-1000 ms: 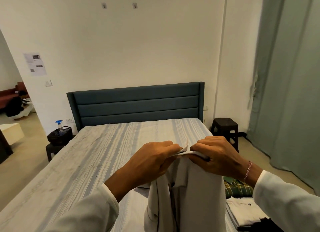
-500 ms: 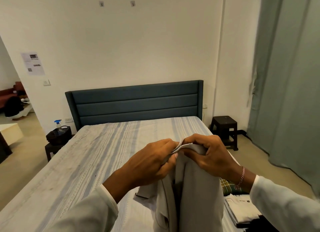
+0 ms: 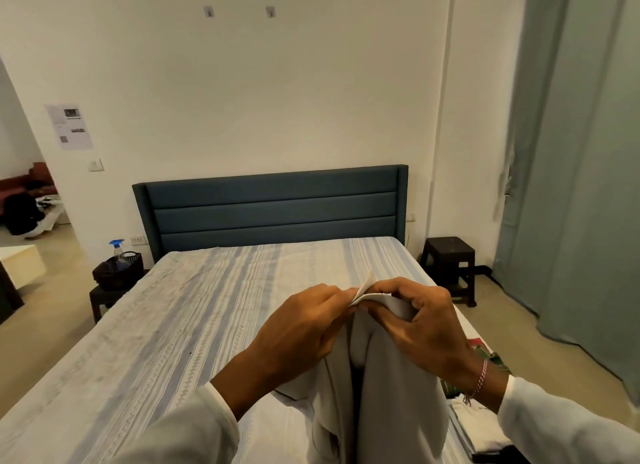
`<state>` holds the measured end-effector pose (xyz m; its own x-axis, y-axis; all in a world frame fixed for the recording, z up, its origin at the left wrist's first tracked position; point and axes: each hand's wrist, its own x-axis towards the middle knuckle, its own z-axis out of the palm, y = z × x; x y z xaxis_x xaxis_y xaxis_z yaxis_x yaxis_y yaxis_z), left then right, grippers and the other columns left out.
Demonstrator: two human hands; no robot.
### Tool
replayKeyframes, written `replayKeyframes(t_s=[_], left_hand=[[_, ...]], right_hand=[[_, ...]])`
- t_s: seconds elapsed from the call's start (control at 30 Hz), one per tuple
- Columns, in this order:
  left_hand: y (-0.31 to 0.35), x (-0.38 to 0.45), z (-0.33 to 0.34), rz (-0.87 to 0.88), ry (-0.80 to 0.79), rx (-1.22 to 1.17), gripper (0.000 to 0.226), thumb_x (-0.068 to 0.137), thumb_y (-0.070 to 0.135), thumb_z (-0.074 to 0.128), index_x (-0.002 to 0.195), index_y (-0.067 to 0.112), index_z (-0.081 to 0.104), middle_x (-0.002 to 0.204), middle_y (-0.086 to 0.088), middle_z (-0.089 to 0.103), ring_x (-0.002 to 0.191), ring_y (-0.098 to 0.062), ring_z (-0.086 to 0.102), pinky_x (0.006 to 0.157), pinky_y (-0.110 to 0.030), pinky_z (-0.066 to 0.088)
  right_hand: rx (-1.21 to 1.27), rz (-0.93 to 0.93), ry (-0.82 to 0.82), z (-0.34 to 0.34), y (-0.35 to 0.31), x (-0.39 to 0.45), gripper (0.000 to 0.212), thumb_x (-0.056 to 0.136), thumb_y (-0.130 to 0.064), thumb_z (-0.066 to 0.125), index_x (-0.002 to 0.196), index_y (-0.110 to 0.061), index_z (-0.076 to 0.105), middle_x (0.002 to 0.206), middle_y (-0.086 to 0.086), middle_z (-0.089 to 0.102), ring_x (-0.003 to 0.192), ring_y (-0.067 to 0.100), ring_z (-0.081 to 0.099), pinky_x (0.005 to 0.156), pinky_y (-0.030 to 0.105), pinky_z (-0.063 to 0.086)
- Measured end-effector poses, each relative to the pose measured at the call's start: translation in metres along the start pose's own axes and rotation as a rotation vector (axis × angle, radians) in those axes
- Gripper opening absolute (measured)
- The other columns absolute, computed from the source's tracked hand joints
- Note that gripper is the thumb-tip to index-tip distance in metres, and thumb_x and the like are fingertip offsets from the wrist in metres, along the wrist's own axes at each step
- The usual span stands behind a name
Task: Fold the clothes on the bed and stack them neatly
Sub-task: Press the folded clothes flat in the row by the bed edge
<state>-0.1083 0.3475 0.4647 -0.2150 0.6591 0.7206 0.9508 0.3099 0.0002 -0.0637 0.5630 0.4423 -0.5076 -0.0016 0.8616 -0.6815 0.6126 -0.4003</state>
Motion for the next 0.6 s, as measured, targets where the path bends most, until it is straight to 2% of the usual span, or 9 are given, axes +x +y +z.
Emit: replayKeyframes(t_s=[0.13, 0.23, 0.33, 0.43, 0.6], left_hand=[[-0.0011, -0.0039, -0.0008, 0.017, 0.009, 0.042, 0.038, 0.099, 0.032, 0.049, 0.121, 0.007, 0.067, 0.096, -0.008, 0.072, 0.080, -0.020, 0.070, 0.074, -0.024, 0.059], [-0.0026, -0.0066, -0.0004, 0.001, -0.002, -0.025, 0.039, 0.101, 0.031, 0.049, 0.127, 0.007, 0.065, 0.103, -0.008, 0.072, 0.087, -0.021, 0.070, 0.077, -0.027, 0.061], [-0.0039, -0.0087, 0.0019, -0.035, -0.020, -0.124, 0.043, 0.104, 0.029, 0.048, 0.144, 0.014, 0.049, 0.112, -0.006, 0.069, 0.096, -0.019, 0.067, 0.082, -0.032, 0.058], [-0.0009, -0.0088, 0.0035, -0.049, -0.017, -0.228, 0.045, 0.104, 0.026, 0.049, 0.147, 0.014, 0.047, 0.113, -0.006, 0.068, 0.098, -0.015, 0.065, 0.084, -0.029, 0.056], [0.0017, -0.0100, 0.0069, -0.056, -0.001, -0.288, 0.044, 0.103, 0.030, 0.051, 0.141, 0.010, 0.054, 0.114, -0.007, 0.070, 0.102, -0.014, 0.065, 0.091, -0.020, 0.054]], right_hand=[[-0.071, -0.090, 0.007, 0.0023, -0.0039, -0.0047, 0.037, 0.095, -0.051, 0.059, 0.108, -0.019, 0.072, 0.092, -0.005, 0.075, 0.090, 0.008, 0.068, 0.080, 0.006, 0.052], [-0.075, -0.149, -0.039, -0.0011, 0.0003, -0.0066, 0.024, 0.095, -0.043, 0.063, 0.111, -0.025, 0.067, 0.090, -0.003, 0.075, 0.083, 0.009, 0.069, 0.078, 0.013, 0.056], [-0.151, -0.281, -0.060, -0.0027, 0.0015, -0.0080, 0.017, 0.099, -0.042, 0.060, 0.105, -0.026, 0.062, 0.079, -0.001, 0.073, 0.068, 0.010, 0.067, 0.067, 0.020, 0.057], [-0.234, -0.388, -0.025, -0.0031, -0.0028, -0.0081, 0.017, 0.100, -0.040, 0.059, 0.095, -0.024, 0.057, 0.068, -0.001, 0.067, 0.055, 0.012, 0.059, 0.051, 0.028, 0.051], [-0.285, -0.393, 0.005, -0.0071, -0.0041, -0.0095, 0.025, 0.100, -0.044, 0.057, 0.090, -0.021, 0.055, 0.065, 0.000, 0.065, 0.052, 0.011, 0.056, 0.049, 0.026, 0.050]])
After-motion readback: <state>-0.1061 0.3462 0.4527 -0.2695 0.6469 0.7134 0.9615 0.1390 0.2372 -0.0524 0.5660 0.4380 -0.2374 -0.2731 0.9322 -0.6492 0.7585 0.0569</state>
